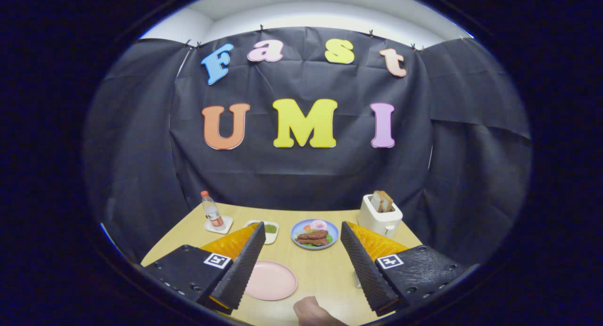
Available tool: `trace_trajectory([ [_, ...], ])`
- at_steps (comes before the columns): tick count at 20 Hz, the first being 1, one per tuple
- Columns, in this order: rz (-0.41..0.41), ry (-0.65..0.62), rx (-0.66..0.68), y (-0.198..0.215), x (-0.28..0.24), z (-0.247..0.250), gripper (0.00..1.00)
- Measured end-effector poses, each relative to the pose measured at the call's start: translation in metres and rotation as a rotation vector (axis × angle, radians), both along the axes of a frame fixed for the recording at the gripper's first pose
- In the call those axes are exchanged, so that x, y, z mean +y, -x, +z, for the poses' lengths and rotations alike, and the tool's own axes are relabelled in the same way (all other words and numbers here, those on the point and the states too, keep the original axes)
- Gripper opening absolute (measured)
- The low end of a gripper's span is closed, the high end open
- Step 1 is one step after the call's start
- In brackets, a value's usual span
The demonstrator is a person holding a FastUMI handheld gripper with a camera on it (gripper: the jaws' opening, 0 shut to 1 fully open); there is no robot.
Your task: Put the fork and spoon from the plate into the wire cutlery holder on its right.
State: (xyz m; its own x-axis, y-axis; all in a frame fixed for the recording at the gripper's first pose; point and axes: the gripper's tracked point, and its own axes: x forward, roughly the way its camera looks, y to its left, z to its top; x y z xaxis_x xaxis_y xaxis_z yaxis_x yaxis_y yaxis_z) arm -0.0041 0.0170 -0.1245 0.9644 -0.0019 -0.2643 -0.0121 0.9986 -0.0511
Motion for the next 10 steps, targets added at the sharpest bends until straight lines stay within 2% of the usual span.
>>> trace_trajectory([
  [4,0.002,-0.008,-0.04,0.024,0.02,0.018,0.96],
  [10,0.012,0.05,-0.139,0.06,0.038,0.046,0.96],
])
